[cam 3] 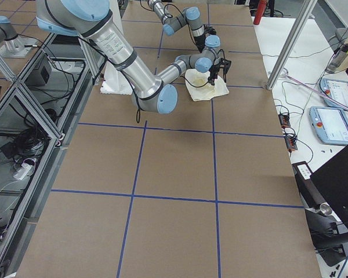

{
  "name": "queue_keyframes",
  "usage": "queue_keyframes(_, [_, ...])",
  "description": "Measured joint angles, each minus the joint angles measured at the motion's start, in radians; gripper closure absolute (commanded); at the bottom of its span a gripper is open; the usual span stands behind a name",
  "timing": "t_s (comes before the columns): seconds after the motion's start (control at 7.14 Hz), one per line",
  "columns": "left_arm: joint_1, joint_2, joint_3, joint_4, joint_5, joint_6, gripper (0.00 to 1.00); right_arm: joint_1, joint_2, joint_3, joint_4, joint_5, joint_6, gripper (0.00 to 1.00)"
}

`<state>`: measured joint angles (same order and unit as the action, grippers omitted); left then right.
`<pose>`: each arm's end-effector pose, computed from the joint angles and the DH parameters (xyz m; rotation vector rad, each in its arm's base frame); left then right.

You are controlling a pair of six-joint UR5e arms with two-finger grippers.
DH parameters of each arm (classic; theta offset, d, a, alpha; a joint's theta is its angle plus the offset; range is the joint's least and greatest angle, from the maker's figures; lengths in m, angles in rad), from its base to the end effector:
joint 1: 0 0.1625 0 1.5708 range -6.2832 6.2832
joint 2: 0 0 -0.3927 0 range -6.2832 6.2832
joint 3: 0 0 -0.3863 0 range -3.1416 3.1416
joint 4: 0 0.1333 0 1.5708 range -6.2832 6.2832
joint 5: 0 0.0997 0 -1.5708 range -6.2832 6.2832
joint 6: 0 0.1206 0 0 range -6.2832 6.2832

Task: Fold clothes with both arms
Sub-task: 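Release the shirt with the left gripper and raise it while the right gripper holds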

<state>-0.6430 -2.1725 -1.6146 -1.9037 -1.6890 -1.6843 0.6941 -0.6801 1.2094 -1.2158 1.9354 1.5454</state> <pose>0.4775 -0.5066 0.2380 0.1537 0.9898 -0.6359 -0.5488 -0.5742 0.2087 -0.0110 -0.9460 0.4576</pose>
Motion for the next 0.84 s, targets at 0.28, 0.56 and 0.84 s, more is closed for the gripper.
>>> queue_keyframes(0.28, [-0.045, -0.02, 0.051, -0.001, -0.013, 0.047, 0.0, 0.032, -0.002, 0.0, -0.001, 0.061, -0.043, 0.0])
queue_keyframes(0.56, [-0.085, -0.022, 0.068, -0.004, -0.064, 0.122, 0.0, 0.04, -0.004, 0.02, -0.008, 0.122, -0.076, 0.0])
queue_keyframes(0.84, [-0.127, -0.016, 0.067, -0.004, -0.126, 0.198, 0.0, 0.011, -0.005, 0.058, -0.067, 0.132, -0.103, 0.0])
